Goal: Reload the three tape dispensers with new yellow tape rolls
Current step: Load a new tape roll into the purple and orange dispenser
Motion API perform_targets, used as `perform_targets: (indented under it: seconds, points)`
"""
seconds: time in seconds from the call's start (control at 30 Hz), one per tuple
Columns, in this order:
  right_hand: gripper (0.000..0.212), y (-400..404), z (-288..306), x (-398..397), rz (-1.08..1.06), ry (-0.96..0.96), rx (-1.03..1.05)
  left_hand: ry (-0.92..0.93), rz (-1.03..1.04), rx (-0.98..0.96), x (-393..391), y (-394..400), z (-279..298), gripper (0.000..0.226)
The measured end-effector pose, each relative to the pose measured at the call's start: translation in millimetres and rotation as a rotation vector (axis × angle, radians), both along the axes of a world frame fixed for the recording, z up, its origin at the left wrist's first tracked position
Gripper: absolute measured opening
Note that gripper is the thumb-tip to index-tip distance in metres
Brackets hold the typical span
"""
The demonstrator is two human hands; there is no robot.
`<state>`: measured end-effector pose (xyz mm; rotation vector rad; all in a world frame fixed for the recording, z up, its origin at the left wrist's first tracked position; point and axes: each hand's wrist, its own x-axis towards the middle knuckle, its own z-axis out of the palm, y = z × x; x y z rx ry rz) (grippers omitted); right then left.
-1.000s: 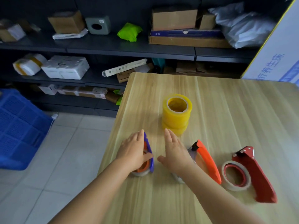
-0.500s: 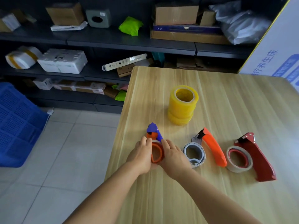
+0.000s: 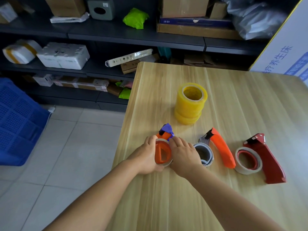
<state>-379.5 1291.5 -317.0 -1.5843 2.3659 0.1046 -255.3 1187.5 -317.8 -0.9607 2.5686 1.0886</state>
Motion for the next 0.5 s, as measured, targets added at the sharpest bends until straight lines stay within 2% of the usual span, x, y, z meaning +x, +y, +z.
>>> perform_targets:
  seconds: [0.1,0.3,0.4,0.5]
  points:
    - [0.1,-1.7,3.8,1.3,0.063,-0.14,-0.004,0.029,0.024,0.089,6.1,-0.6,-4.1,0.102]
    - [0.101,1.3,6.9,0.8,0.083,-0.202,-0.03,0.09,0.019,-0.018,18.7,0.1,-7.8,0.1]
    - [0.101,1.0,5.2,7.0,0.126,-0.21,-0.059,0.105,0.094,0.128,18.1,-2.0,-10.2,0.099]
    - [0.101,0.0,4.8,7.0,0.114,-0.167,-0.063,0.109,0.18,0.226,14.9,-6.9,-13.2,0.089]
